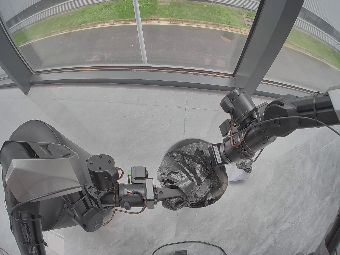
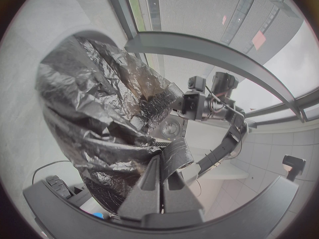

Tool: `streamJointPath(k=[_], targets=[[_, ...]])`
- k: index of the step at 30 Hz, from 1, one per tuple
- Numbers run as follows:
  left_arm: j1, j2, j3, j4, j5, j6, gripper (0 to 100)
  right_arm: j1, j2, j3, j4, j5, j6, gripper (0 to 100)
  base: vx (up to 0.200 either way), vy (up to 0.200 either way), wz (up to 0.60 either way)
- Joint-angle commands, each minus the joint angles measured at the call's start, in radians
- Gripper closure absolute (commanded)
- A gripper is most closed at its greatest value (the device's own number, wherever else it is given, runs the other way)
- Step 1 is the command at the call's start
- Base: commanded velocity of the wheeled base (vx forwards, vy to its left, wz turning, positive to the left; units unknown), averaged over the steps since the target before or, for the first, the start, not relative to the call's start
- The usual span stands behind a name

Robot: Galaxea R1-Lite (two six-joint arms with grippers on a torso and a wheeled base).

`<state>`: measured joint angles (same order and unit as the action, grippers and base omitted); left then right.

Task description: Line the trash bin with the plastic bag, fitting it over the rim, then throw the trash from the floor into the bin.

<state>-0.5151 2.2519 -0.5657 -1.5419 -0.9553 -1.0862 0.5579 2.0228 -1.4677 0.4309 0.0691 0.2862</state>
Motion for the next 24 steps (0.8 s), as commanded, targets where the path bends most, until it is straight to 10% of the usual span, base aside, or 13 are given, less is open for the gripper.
streamJointPath(k=[1,14,19,20,24], targets=[[0.04,0.026,-0.037,0.025,0.038,-0.014,100,0.0,0.037,0.073,-0.101,-0.002,-0.001,100,0.0,0.0,0.0],[0.038,-0.078,-0.074,0.192,0.276,0.115,100,-0.003,0.03,0.092,-0.141,-0.002,0.001,100,0.0,0.0,0.0],[-0.008,-0.13,-0.129,0.393,0.51,0.285,100,-0.003,0.022,0.093,-0.141,-0.002,0.001,100,0.0,0.0,0.0],[-0.049,-0.158,-0.164,0.496,0.687,0.353,100,-0.003,0.017,0.095,-0.141,-0.003,0.001,100,0.0,0.0,0.0],[-0.132,-0.175,-0.172,0.571,0.968,0.519,100,-0.004,0.014,0.115,-0.142,-0.009,0.001,100,0.0,0.0,0.0]])
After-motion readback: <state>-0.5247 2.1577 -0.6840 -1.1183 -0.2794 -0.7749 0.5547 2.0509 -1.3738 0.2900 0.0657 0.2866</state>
